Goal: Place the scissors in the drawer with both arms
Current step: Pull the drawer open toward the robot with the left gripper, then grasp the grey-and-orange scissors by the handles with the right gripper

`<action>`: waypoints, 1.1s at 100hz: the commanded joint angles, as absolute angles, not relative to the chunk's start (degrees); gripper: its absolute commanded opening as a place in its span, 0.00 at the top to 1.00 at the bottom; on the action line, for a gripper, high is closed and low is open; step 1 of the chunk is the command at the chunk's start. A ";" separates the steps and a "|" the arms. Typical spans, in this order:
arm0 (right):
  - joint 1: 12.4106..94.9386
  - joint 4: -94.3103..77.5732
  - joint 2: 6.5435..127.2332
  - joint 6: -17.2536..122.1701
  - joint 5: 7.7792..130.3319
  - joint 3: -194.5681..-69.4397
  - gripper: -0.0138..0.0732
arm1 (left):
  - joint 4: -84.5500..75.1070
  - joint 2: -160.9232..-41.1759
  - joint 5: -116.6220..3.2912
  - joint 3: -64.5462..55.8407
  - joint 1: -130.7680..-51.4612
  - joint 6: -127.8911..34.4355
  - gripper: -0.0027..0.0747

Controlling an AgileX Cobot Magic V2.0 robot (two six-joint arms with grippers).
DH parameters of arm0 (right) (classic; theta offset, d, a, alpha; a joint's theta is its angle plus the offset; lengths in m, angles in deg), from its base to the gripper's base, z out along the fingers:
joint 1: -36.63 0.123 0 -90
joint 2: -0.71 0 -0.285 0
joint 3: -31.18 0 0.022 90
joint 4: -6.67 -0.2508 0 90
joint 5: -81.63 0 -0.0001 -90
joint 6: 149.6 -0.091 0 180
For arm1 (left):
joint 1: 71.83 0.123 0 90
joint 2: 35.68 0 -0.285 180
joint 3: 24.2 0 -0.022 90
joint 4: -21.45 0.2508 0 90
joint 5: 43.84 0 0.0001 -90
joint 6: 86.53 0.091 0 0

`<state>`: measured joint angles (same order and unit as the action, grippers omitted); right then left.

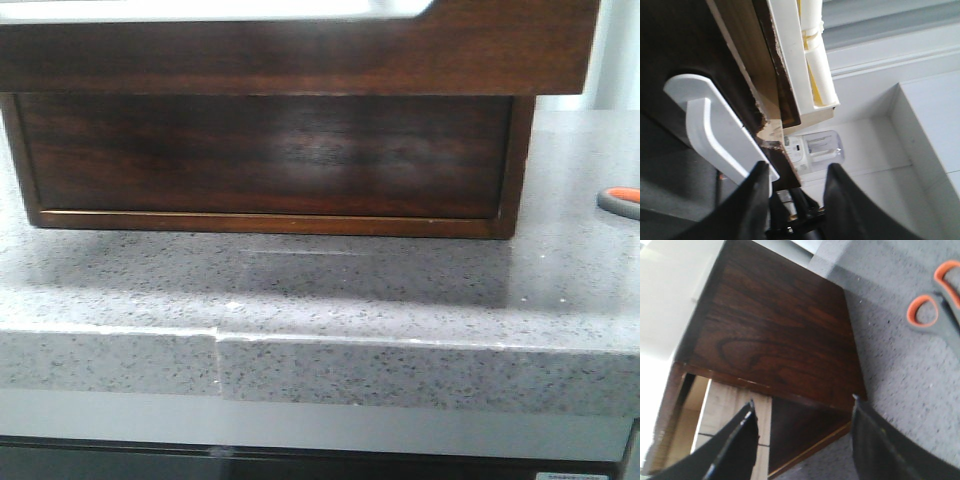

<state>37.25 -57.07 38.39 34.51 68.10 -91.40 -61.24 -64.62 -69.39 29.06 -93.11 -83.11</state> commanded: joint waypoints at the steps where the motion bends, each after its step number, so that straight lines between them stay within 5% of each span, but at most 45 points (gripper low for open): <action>1: 37.02 -53.62 41.12 37.19 70.00 -95.74 0.43 | -57.90 -64.46 -70.23 27.06 -93.65 -78.99 1.00; 22: 37.02 -36.22 51.53 37.09 60.86 -107.79 0.43 | -52.97 -64.46 -74.52 23.22 -93.65 -63.34 0.99; 54: 37.02 5.69 69.75 20.24 31.91 -129.46 0.43 | -25.30 -64.46 -83.22 13.27 -93.65 -62.77 0.99; 71: 37.02 9.62 79.61 20.24 21.85 -134.98 0.43 | -23.69 -64.46 -81.00 13.03 -93.65 -62.77 0.99; 110: 37.02 8.93 89.69 20.24 24.80 -135.09 0.42 | -23.79 -64.46 -80.74 13.03 -93.65 -62.77 0.99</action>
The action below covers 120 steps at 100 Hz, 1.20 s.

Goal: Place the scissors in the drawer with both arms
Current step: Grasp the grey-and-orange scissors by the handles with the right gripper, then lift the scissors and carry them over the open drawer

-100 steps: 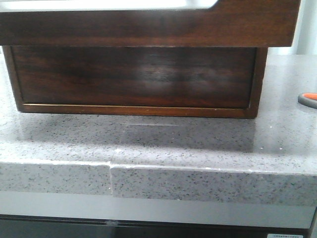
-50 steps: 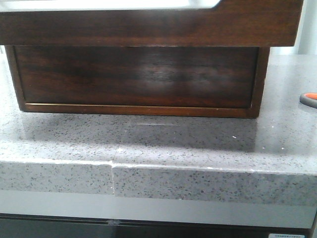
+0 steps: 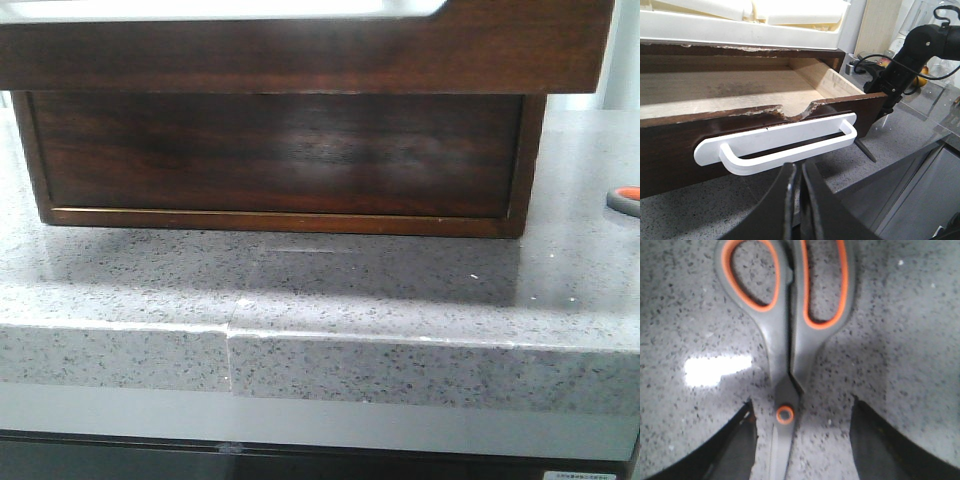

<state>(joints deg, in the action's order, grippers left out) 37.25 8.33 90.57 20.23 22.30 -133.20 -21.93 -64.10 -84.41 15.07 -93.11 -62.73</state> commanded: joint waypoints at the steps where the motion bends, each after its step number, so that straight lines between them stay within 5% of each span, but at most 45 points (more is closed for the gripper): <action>1: 37.02 8.93 89.83 20.24 24.94 -135.09 0.42 | -23.79 -64.46 -80.74 13.03 -93.65 -62.77 0.99; 81: 37.02 7.10 97.69 17.13 30.39 -134.98 0.43 | -24.11 -64.46 -80.74 13.03 -93.65 -62.77 0.99; 90: 37.02 6.67 97.83 17.11 29.88 -134.98 0.55 | -24.11 -64.46 -80.74 13.03 -93.65 -62.77 0.99; 103: 37.02 6.67 97.83 17.11 28.95 -134.98 0.93 | -24.11 -64.46 -80.74 13.03 -93.65 -62.77 0.99; 120: 37.02 7.05 96.57 17.22 28.48 -135.09 0.92 | -24.11 -64.46 -80.74 13.03 -93.65 -62.77 0.99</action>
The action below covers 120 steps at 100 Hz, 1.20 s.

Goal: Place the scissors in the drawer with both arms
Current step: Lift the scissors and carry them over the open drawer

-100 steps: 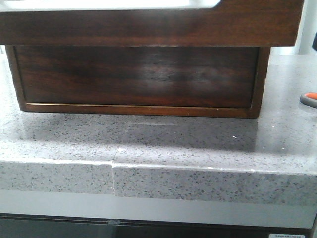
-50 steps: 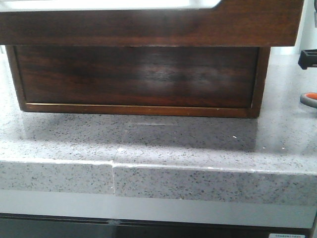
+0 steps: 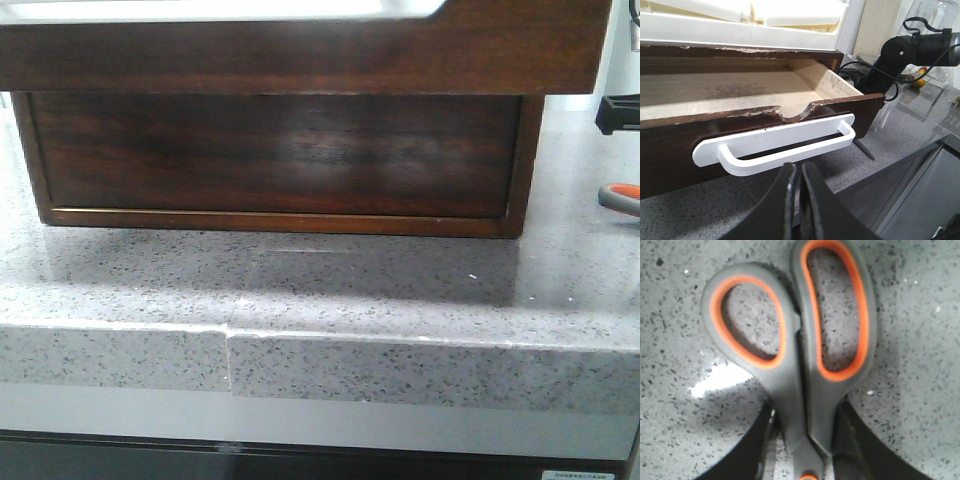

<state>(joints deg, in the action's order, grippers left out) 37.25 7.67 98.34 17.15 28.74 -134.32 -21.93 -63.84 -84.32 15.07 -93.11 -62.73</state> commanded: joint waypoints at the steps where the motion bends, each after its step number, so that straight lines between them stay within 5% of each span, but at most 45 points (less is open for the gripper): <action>1: 37.02 7.26 96.18 17.22 28.48 -135.09 0.92 | -24.11 -64.46 -80.74 13.03 -93.65 -62.77 0.99; 29: 37.02 8.69 78.88 18.62 31.27 -137.38 0.92 | -23.64 -64.46 -80.85 13.03 -93.65 -62.62 0.99; 58: 39.62 7.48 67.54 28.36 31.16 -153.87 0.92 | -21.51 -64.46 -80.75 13.03 -93.55 -62.48 0.99; 88: 54.04 -2.89 69.90 43.08 31.27 -168.60 0.92 | -21.62 -64.46 -80.76 13.03 -93.55 -62.48 0.99; 120: 75.02 -3.13 78.47 58.69 31.88 -171.13 0.92 | -21.69 -64.46 -81.51 13.03 -93.55 -62.48 0.99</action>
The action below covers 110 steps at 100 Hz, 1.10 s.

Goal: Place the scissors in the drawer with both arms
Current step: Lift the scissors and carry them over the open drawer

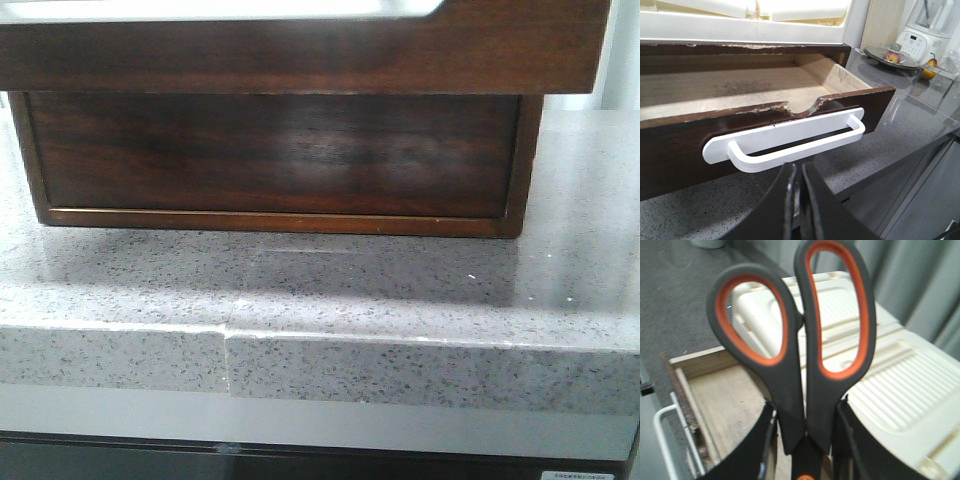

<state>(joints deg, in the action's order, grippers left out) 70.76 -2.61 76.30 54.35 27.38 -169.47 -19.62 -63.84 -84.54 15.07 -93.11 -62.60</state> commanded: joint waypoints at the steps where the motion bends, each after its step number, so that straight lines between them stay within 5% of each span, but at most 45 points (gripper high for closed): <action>1: 75.33 -3.13 78.74 59.08 31.88 -171.13 0.92 | -21.69 -64.46 -81.51 13.03 -93.55 -62.48 0.99; 77: 79.96 2.22 99.32 60.71 29.97 -171.13 0.91 | -21.69 -64.46 -81.62 13.03 -93.55 -62.48 0.99; 87: 79.96 2.22 99.82 60.71 29.97 -171.13 0.80 | -21.69 -64.46 -81.62 13.03 -93.55 -62.48 0.99; 100: 79.96 2.31 100.11 60.71 30.08 -171.13 0.47 | -21.69 -64.46 -81.62 13.03 -93.55 -62.48 0.99; 110: 79.96 2.31 99.75 60.71 30.18 -171.13 0.31 | -21.69 -64.46 -81.62 13.03 -93.55 -62.48 0.99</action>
